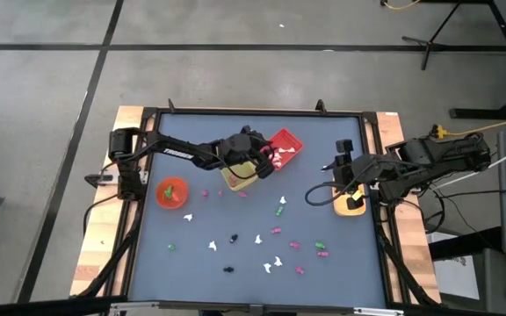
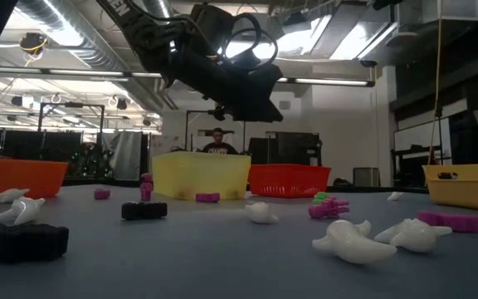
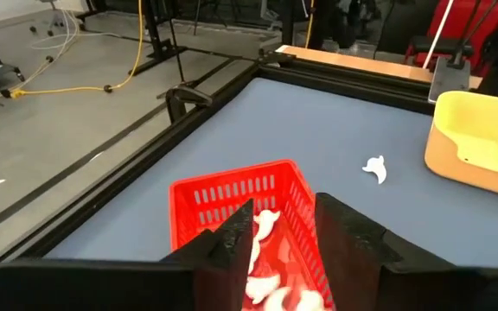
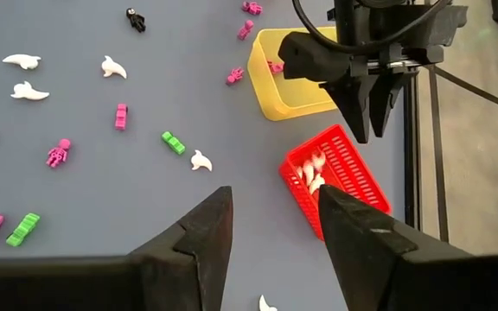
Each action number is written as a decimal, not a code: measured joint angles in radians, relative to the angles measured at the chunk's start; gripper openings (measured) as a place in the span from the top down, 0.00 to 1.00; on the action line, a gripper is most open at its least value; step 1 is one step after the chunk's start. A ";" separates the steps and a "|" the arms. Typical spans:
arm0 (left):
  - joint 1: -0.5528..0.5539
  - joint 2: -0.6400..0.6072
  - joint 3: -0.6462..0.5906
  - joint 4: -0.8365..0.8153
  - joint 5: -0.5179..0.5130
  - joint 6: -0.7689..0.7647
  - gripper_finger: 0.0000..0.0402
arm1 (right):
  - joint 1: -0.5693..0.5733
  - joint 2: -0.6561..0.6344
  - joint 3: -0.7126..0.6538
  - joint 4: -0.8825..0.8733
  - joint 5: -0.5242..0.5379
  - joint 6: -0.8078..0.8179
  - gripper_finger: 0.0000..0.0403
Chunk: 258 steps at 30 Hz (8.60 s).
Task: Sort Halloween decoration
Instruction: Put the white ghost toy into the red bin, then put the pink skeleton toy into the yellow bin
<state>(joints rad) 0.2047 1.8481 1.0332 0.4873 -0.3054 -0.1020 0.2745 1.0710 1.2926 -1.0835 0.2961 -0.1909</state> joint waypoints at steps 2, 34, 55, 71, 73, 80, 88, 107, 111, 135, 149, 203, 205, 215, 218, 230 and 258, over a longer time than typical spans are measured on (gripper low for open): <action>0.000 0.000 0.000 0.000 0.000 0.000 0.70 | 0.000 0.000 0.000 -0.004 0.008 -0.006 0.58; -0.005 0.000 0.000 0.000 0.000 -0.003 0.66 | -0.605 0.001 -0.278 0.170 -0.560 -0.084 0.58; -0.061 -0.102 -0.002 -0.171 0.012 0.007 0.66 | -0.266 0.014 -0.749 1.043 -0.387 -0.116 0.58; -0.305 -0.350 -0.001 -0.521 -0.015 -0.071 0.66 | -0.267 0.442 -0.690 1.272 -0.472 -0.189 0.58; -0.331 -0.353 -0.001 -0.531 -0.028 -0.075 0.66 | -0.267 0.492 -0.670 1.262 -0.473 -0.192 0.58; -0.386 -0.353 -0.001 -0.548 -0.066 -0.080 0.66 | -0.268 0.563 -0.605 1.165 -0.498 -0.192 0.58; -0.395 -0.353 -0.001 -0.565 -0.081 -0.083 0.66 | -0.268 0.559 -0.598 1.092 -0.474 -0.208 0.58; -0.394 -0.353 -0.001 -0.566 -0.080 -0.083 0.66 | -0.268 0.614 -0.596 1.090 -0.405 -0.211 0.58; -0.394 -0.353 -0.001 -0.565 -0.080 -0.083 0.66 | -0.268 0.615 -0.597 1.089 -0.404 -0.211 0.58; -0.394 -0.353 -0.001 -0.565 -0.080 -0.109 0.66 | -0.267 0.617 -0.599 1.108 -0.427 -0.211 0.86; -0.394 -0.353 -0.001 -0.565 -0.080 -0.109 0.66 | -0.268 0.613 -0.599 1.112 -0.436 -0.211 0.88; -0.394 -0.352 0.000 -0.565 -0.079 -0.108 0.66 | -0.452 0.412 -0.599 1.168 0.050 -0.445 0.61; -0.394 -0.351 0.000 -0.565 -0.079 -0.108 0.66 | -0.452 0.412 -0.599 1.168 0.050 -0.445 0.57; -0.394 -0.347 0.000 -0.565 -0.079 -0.108 0.66 | -0.452 0.412 -0.599 1.167 0.050 -0.444 0.50; -0.394 -0.347 0.000 -0.566 -0.079 -0.108 0.66 | -0.452 0.412 -0.599 1.167 0.050 -0.444 0.50; -0.388 -0.347 0.000 -0.875 -0.086 -0.260 0.66 | -0.452 0.412 -0.599 1.162 0.050 -0.443 0.50; -0.388 -0.348 -0.249 -0.934 -0.131 -0.788 0.66 | -0.452 0.412 -0.599 1.162 0.050 -0.443 0.51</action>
<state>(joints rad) -0.1837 1.4999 0.7846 -0.4470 -0.4361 -0.8896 -0.1772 1.4834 0.6937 0.0788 0.3466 -0.6334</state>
